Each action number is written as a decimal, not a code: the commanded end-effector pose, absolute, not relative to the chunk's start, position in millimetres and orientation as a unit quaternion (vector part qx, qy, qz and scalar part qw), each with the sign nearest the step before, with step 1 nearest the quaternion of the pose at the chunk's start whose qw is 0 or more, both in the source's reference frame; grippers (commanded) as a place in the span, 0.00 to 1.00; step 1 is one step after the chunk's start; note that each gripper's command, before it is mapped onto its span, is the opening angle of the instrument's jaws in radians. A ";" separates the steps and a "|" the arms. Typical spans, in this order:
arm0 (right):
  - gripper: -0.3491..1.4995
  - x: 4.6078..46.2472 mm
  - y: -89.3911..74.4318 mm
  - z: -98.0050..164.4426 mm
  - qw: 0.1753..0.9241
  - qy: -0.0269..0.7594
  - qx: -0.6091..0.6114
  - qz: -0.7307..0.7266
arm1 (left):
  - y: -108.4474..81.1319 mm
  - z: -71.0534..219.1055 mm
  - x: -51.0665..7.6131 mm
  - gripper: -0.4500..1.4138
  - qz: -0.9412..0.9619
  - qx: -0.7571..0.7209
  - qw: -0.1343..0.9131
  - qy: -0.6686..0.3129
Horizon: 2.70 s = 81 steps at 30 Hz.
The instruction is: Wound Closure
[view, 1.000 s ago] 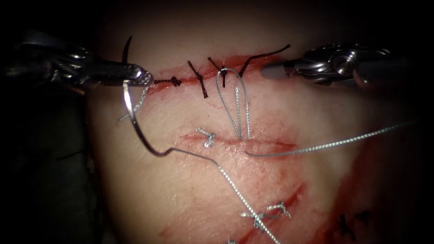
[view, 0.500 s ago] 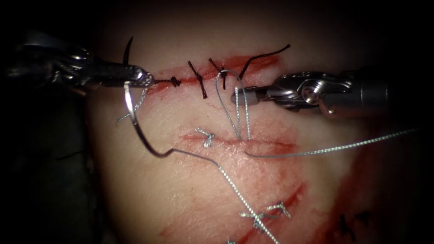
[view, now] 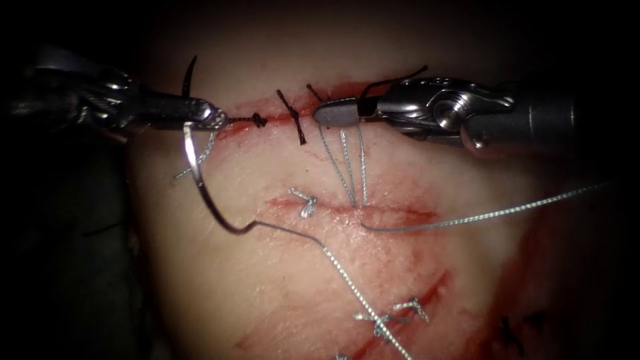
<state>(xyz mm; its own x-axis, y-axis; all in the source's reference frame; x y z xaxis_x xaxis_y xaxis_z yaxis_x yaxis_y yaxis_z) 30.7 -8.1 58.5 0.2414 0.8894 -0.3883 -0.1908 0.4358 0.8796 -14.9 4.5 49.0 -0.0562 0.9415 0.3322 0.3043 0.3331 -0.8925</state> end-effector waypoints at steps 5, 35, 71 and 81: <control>0.00 30.7 -7.5 58.7 0.701 0.479 0.361 0.386 | 4.5 49.5 -15.4 0.00 0.323 -0.478 0.492 -0.652; 0.64 27.2 -13.4 53.1 0.823 0.394 0.408 -0.026 | 4.5 49.5 -15.4 0.00 0.324 -0.477 0.492 -0.652; 0.00 21.8 -6.4 40.2 0.810 0.391 0.428 0.092 | 4.4 49.4 -15.6 0.00 0.326 -0.476 0.491 -0.653; 0.00 19.8 -5.3 39.0 0.816 0.386 0.419 0.098 | 4.3 49.3 -15.7 0.00 0.326 -0.476 0.491 -0.653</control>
<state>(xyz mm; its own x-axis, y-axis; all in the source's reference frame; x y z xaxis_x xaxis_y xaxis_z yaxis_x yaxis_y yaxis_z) 18.9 -5.6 38.9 0.6832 0.4858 -0.5452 0.1605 0.6284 0.7611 -15.2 4.3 48.8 -0.0654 0.9411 0.3317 0.3009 0.3355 -0.8927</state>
